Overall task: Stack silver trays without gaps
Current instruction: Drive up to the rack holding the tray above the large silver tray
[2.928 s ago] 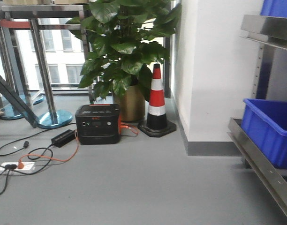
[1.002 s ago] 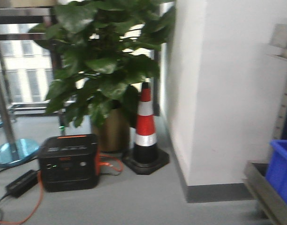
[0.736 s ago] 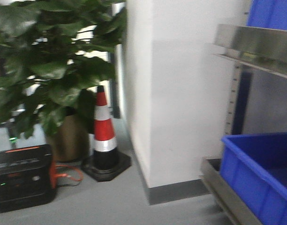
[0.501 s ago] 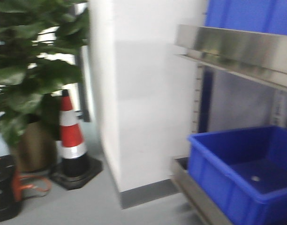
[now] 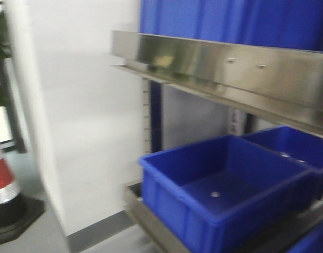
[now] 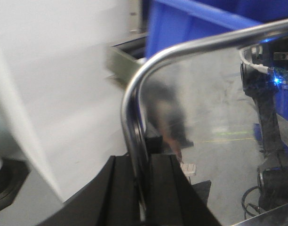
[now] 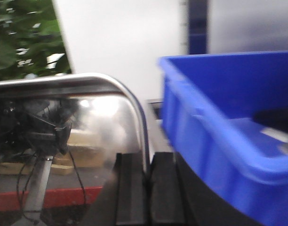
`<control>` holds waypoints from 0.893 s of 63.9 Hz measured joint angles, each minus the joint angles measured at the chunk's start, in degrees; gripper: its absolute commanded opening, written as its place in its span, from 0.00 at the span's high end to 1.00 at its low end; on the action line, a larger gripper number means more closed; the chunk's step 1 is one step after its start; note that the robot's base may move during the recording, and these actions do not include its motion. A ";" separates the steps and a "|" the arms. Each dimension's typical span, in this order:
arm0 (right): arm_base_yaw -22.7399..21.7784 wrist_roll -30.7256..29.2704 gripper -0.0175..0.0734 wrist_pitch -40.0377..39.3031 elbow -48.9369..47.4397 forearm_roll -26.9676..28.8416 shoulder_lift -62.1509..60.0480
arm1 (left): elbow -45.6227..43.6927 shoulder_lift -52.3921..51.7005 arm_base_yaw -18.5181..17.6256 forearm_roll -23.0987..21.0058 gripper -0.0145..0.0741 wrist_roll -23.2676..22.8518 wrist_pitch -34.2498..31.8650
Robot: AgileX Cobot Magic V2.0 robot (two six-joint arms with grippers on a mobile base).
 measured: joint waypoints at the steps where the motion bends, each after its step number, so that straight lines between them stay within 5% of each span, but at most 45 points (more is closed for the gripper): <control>1: 0.00 0.00 0.88 0.00 0.00 0.00 0.00 | 0.00 0.00 0.00 0.00 0.85 0.00 0.00; 57: 0.00 0.00 0.88 -0.03 0.00 0.00 0.00 | 0.00 0.00 0.00 0.00 0.85 -0.12 0.00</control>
